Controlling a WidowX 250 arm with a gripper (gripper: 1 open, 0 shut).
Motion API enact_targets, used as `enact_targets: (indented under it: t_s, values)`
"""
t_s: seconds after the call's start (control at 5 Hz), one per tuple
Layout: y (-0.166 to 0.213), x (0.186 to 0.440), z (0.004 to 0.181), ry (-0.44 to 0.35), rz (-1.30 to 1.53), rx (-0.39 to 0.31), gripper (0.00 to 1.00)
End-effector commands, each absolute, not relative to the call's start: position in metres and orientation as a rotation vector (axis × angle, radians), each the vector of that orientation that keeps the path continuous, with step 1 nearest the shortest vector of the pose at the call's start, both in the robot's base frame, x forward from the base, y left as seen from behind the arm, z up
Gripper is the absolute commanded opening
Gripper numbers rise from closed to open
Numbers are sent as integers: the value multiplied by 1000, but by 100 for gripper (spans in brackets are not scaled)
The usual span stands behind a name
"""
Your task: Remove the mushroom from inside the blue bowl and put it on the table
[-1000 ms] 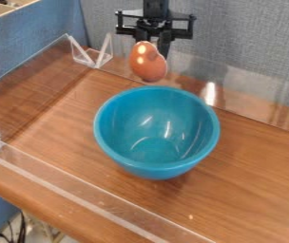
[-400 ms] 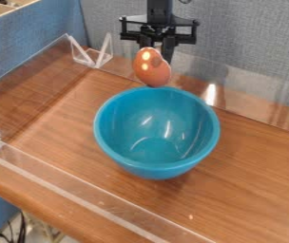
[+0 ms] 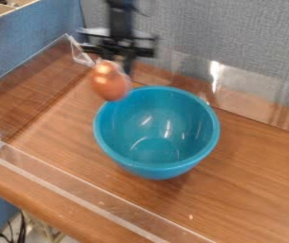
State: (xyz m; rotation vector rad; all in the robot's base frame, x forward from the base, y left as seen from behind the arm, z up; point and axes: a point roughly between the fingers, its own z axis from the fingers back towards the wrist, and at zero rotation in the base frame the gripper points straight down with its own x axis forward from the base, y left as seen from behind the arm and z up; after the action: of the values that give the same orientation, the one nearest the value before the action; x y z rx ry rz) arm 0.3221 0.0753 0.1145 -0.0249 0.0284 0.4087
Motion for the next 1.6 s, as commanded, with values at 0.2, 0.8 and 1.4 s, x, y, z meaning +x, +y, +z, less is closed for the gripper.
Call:
enact_targets:
  t_s: [0.2,0.8,1.4]
  values:
    - [142,286,101,22,475,3,0]
    - [119,284,72,62,383,21,0]
    - [120,287,62,83,410,11,0]
